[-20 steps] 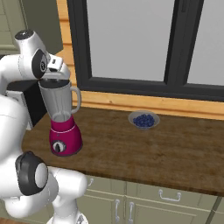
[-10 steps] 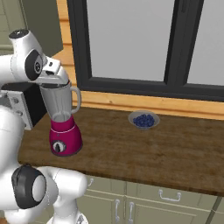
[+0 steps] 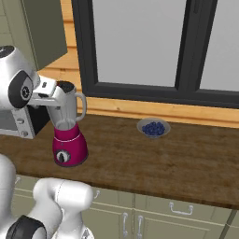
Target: Close the lid blender by securely placing the lid on top.
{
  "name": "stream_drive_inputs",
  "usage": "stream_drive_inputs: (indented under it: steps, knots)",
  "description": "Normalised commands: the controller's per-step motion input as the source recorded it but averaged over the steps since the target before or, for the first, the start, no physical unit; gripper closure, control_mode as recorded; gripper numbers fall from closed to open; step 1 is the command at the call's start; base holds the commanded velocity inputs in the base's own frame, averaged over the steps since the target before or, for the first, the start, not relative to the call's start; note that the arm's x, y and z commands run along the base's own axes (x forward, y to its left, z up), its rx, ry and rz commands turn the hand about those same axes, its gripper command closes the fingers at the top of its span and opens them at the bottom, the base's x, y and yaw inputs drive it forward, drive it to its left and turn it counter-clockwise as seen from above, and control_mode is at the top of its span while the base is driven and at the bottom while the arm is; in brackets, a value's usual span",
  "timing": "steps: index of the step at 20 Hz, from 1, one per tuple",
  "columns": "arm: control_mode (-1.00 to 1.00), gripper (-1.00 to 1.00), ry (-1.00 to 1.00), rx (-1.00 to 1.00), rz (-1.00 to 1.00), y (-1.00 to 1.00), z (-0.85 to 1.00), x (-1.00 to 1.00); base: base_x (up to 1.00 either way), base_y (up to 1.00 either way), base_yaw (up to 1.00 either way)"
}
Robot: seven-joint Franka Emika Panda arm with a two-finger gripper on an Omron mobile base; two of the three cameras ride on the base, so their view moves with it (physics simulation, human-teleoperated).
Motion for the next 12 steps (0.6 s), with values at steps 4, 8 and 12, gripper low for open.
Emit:
stream_drive_inputs:
  steps: [4,8,12]
  knots:
    - [-1.0,-1.0,-0.1,0.06,0.02,-0.56,-0.17,-0.26,0.0,0.0,0.0]
    - [-1.0,-1.0,-0.07,0.09,0.0,-0.66,-0.19,-0.16,0.0,0.0,0.0]
    - [-1.0,-1.0,-0.04,0.06,0.0,-0.64,-0.21,-0.09,0.0,0.0,0.0]
